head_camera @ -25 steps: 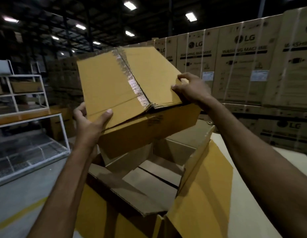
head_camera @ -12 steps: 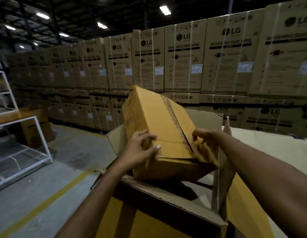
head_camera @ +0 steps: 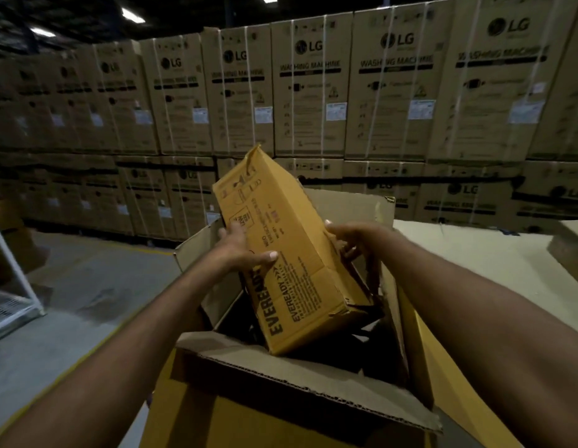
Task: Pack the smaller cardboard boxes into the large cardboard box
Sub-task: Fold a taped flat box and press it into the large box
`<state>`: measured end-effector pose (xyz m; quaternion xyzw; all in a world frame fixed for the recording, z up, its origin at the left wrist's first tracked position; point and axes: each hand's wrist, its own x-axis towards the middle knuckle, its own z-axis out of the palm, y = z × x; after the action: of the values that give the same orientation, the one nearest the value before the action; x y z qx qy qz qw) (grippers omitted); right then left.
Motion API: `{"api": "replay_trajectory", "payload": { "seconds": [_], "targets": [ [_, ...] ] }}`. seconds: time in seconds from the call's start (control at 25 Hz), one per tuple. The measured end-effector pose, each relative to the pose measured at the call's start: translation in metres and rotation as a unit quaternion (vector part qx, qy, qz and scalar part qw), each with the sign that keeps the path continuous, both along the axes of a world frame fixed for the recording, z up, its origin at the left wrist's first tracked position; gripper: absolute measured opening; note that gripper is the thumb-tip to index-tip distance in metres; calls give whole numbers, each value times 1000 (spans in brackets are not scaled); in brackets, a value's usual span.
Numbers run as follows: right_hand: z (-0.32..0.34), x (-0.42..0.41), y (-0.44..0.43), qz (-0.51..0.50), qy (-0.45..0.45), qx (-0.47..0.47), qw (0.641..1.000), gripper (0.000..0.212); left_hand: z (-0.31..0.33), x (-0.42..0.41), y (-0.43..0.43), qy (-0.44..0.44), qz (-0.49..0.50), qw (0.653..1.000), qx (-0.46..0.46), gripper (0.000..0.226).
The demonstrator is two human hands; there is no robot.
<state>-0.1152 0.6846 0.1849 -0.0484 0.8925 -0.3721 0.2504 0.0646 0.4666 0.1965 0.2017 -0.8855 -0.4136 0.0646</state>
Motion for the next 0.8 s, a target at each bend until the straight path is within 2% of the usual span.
{"api": "replay_trajectory", "payload": {
  "seconds": [0.08, 0.12, 0.16, 0.28, 0.32, 0.44, 0.56, 0.64, 0.72, 0.8],
  "targets": [
    [-1, -4, -14, -36, -5, -21, 999, 93, -9, -9, -14, -40, 5, 992, 121, 118],
    [-2, -5, -19, -45, -12, -41, 998, 94, -13, -14, -19, -31, 3, 983, 183, 118],
    [-5, -4, -21, -55, -33, -52, 997, 96, -17, -19, -23, -9, 2, 978, 209, 108],
    [-9, -14, -11, -73, -54, -95, 991, 86, -8, -25, -9, 29, -63, 984, 166, 57],
    [-10, -17, -1, -66, -45, -130, 988, 83, -4, -28, -4, 27, -97, 983, 152, 53],
    [-12, -43, 24, -41, -17, -124, 991, 94, 1, -38, 8, -15, -188, 965, 184, 75],
    [-21, -68, 50, 9, 56, -107, 993, 67, -5, -52, 20, -19, -257, 934, 246, 99],
    [-18, -62, 62, -11, 92, -85, 992, 68, -1, -56, 24, 17, -294, 926, 235, 114],
    [-12, -71, 77, -26, 108, -126, 986, 58, 1, -60, 23, 54, -344, 915, 207, 123],
    [29, 2, 55, -84, 155, -152, 972, 36, 3, -62, 15, 97, -376, 902, 190, 126]
  ]
}}
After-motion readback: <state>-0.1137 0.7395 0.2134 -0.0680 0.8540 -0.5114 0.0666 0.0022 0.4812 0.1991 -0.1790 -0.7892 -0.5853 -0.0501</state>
